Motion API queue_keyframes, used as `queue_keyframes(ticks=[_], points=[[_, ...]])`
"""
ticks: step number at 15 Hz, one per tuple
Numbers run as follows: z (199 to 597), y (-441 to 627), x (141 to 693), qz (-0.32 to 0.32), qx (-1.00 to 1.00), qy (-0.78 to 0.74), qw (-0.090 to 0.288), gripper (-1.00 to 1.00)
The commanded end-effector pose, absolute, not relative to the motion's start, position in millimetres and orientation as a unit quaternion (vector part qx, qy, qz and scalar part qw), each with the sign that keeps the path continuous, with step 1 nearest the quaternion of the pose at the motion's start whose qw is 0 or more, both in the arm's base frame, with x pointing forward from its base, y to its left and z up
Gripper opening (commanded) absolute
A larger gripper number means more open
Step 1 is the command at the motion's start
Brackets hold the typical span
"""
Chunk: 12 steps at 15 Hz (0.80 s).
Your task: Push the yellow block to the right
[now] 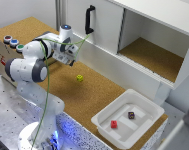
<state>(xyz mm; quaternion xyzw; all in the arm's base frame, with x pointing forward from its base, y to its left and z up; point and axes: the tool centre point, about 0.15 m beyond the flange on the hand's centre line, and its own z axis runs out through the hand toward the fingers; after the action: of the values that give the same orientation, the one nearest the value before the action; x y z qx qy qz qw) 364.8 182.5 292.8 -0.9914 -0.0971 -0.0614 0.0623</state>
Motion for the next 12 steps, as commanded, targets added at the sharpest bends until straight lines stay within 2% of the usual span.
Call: queue_keyframes(ticks=[1,12], points=[[249.4,158.8,377.9,-0.059,-0.987,-0.108,0.104,-1.00],[203.7,122.1,408.2,-0.042,-0.983,-0.144,0.109,-1.00]])
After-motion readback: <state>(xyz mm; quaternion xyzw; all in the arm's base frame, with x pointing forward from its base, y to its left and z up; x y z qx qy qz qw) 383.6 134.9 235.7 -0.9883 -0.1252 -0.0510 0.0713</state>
